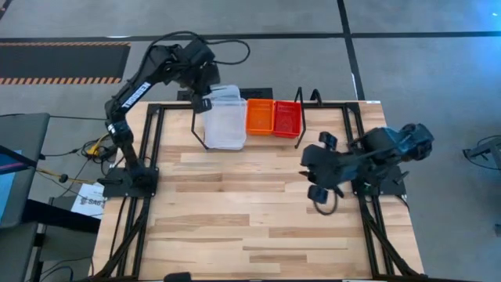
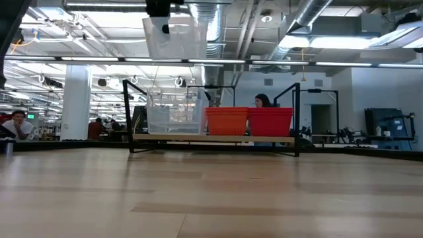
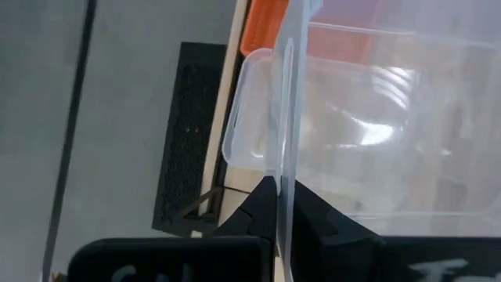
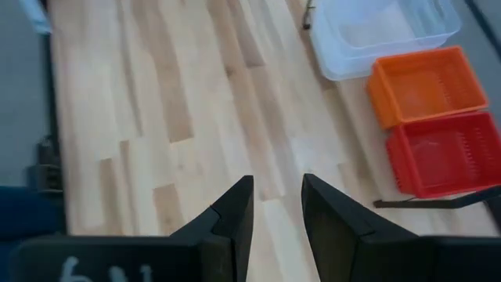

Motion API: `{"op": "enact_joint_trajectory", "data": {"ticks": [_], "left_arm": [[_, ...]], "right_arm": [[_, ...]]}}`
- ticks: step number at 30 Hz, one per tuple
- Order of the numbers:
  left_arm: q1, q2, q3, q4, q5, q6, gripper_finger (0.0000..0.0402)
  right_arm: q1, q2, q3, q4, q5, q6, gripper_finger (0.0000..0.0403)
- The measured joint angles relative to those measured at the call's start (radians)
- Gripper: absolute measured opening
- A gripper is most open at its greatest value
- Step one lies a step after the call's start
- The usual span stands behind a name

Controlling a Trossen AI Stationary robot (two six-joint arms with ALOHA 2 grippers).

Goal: Stack baskets on shelf by color
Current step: Stack the transparent bin on top of the transparent bins on the shelf

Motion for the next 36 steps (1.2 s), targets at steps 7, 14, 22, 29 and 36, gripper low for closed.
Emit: {"op": "enact_joint_trajectory", "data": {"ticks": [7,14,22,29,36], "left_arm": [[0.043,0.065,0.000,0.005,0.044,0.150,0.0000],[0.140,0.120,0.000,0.075,0.125,0.246,0.0000],[0.240,0.159,-0.001,0.100,0.229,0.279,0.0000],[0.256,0.175,-0.003,0.105,0.303,0.313,0.0000],[0.241,0.224,-0.002,0.093,0.339,0.326,0.0000]], "right_arm": [[-0.115,0.061,-0.001,0.000,0.000,-0.057,0.0127],[-0.210,0.087,-0.002,0.028,-0.004,-0.056,0.0127],[-0.275,0.099,0.000,0.050,-0.008,-0.057,0.0127],[-0.300,0.101,0.000,0.046,-0.008,-0.060,0.0127],[-0.305,0.101,0.000,0.046,-0.008,-0.065,0.0127]]}}
